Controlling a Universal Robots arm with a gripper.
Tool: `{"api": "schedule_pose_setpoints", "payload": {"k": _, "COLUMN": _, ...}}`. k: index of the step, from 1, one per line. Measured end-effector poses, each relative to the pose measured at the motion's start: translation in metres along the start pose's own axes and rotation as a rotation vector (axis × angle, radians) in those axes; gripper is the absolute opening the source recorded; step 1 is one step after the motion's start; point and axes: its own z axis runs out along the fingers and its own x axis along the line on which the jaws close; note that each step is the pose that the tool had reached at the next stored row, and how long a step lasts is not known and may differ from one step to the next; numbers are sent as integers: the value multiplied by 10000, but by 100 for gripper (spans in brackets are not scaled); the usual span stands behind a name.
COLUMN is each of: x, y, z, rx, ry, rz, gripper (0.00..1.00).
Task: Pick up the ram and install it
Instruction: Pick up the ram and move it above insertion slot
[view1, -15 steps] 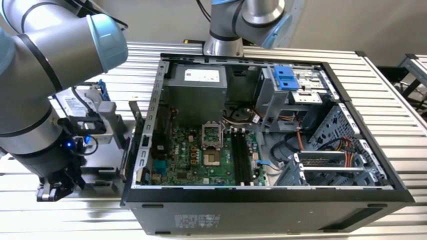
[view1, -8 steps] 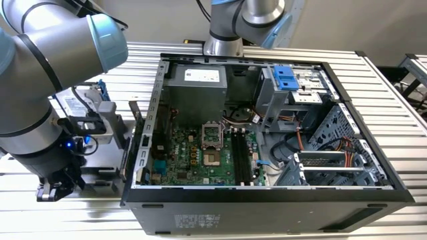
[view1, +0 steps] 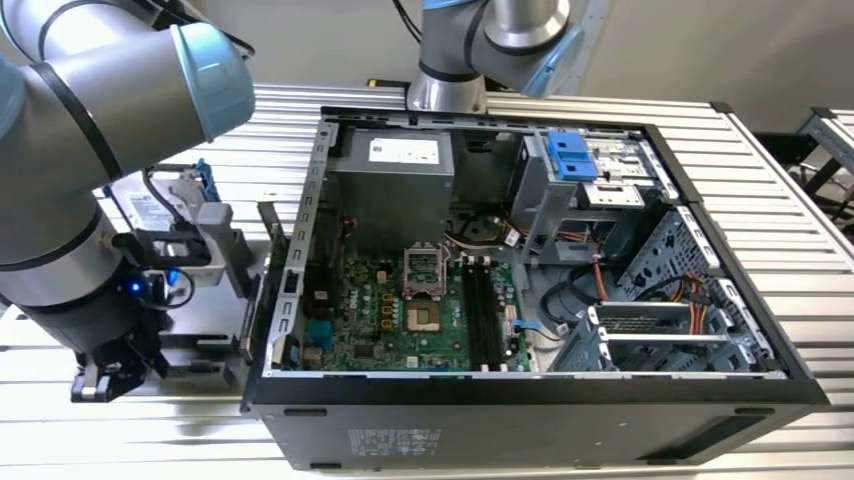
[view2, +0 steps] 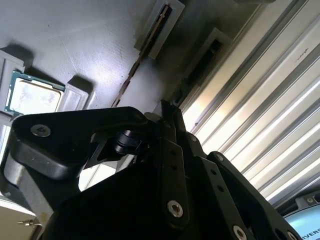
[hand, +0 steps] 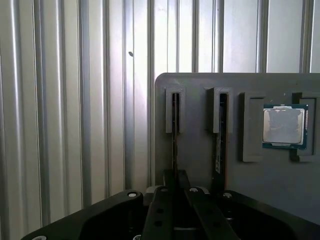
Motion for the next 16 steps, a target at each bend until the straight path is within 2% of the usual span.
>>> {"api": "schedule_pose_setpoints", "payload": {"k": 11, "x": 1, "y": 6, "z": -179, "rx": 0, "ry": -1, "rz": 16, "gripper": 0}}
{"api": "schedule_pose_setpoints", "payload": {"k": 16, "x": 2, "y": 9, "z": -233, "rx": 0, "ry": -2, "rz": 53, "gripper": 0}}
